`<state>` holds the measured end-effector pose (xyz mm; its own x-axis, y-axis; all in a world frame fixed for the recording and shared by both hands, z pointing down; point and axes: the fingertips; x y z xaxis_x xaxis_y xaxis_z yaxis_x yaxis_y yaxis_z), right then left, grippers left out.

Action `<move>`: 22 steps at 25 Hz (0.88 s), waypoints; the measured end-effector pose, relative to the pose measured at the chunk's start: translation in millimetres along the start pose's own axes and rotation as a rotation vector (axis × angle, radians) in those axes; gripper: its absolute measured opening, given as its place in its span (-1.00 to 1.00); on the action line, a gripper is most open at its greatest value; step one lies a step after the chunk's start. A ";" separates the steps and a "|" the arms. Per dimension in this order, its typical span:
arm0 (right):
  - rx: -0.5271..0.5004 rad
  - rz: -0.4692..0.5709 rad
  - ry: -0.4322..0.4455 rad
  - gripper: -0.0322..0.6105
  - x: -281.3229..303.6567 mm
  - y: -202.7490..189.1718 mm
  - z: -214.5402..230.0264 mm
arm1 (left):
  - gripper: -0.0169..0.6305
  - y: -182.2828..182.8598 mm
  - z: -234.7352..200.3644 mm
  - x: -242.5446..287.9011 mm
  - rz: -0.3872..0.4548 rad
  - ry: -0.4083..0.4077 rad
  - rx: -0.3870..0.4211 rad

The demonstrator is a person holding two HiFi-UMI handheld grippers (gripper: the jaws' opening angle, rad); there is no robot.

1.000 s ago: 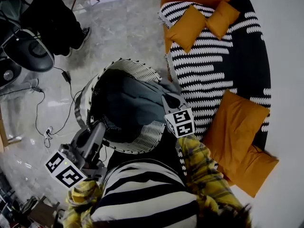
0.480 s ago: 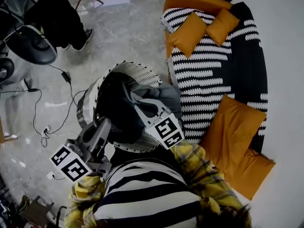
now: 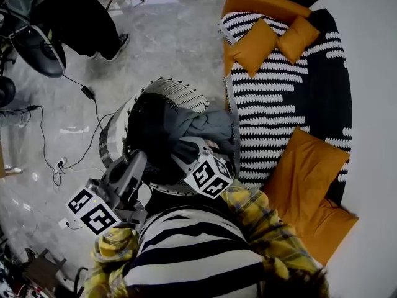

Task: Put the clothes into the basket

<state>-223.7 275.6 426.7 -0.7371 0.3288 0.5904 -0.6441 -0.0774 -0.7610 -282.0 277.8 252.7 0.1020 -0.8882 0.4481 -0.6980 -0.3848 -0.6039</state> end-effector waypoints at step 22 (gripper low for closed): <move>0.329 -0.089 -0.316 -0.41 -87.8 -154.0 79.7 | -0.91 11.9 0.7 3.7 -0.030 0.008 0.032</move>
<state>-76.2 183.6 513.5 -0.6691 0.0485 0.7416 -0.7008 -0.3733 -0.6079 -289.4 269.8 246.7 0.1166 -0.8739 0.4719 -0.6713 -0.4195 -0.6111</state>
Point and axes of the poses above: the fingertips, and each gripper's own axes: x forward along the fingers, z to its right, y out of its top, and after that the axes turned 10 degrees about y, right-handed
